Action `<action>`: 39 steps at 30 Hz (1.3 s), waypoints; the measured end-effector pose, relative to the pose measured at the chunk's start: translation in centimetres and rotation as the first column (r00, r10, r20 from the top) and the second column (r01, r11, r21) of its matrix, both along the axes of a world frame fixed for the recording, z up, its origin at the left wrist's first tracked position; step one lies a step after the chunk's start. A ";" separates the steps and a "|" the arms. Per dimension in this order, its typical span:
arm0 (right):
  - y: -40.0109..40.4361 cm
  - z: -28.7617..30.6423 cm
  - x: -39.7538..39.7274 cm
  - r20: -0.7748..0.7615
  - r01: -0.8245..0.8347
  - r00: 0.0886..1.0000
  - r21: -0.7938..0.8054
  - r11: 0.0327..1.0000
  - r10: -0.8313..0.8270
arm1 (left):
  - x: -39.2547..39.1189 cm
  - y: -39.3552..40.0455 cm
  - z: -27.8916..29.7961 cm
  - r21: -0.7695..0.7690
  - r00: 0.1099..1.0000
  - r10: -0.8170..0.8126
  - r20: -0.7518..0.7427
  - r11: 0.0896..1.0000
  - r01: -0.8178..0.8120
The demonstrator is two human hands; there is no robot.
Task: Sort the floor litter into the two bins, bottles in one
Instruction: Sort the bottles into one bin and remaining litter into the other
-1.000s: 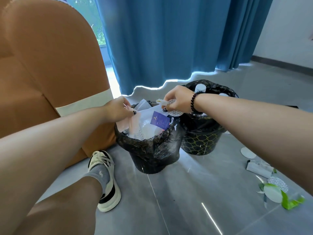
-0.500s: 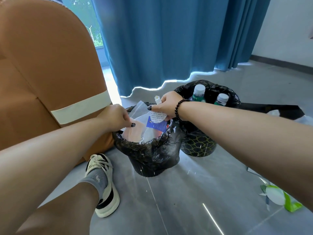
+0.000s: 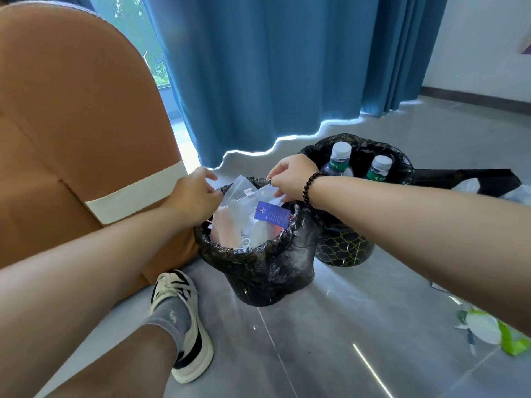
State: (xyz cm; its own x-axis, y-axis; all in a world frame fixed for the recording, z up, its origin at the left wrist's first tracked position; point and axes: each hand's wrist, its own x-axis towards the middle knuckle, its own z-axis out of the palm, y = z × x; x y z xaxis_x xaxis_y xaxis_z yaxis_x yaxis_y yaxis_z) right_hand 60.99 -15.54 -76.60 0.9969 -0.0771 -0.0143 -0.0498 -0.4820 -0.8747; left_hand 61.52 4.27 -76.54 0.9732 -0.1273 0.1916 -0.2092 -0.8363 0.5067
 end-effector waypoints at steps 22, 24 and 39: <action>-36.0 -10.1 -16.8 -0.164 -0.082 0.986 -0.628 0.774 -0.029 | -8.4 -31.6 -10.2 -0.018 0.737 -0.603 -0.305 0.778 0.628; -38.3 -12.7 -17.4 -0.219 -0.082 0.972 -0.650 0.755 -0.083 | -8.7 -35.2 -13.4 0.011 0.715 -0.619 -0.325 0.754 0.657; -38.1 -22.1 -20.6 -0.430 -0.455 0.879 -0.630 0.629 0.206 | -13.1 -40.6 -26.9 -0.037 0.763 -0.633 -0.131 0.772 0.634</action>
State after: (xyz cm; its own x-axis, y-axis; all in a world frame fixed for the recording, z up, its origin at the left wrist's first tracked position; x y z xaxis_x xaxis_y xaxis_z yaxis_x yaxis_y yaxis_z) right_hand 40.35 -53.65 -98.70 0.9094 0.1458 -0.3894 0.0525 -0.9693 -0.2404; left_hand 48.44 -36.36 -103.45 0.6857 -0.7248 0.0675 -0.6271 -0.5411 0.5603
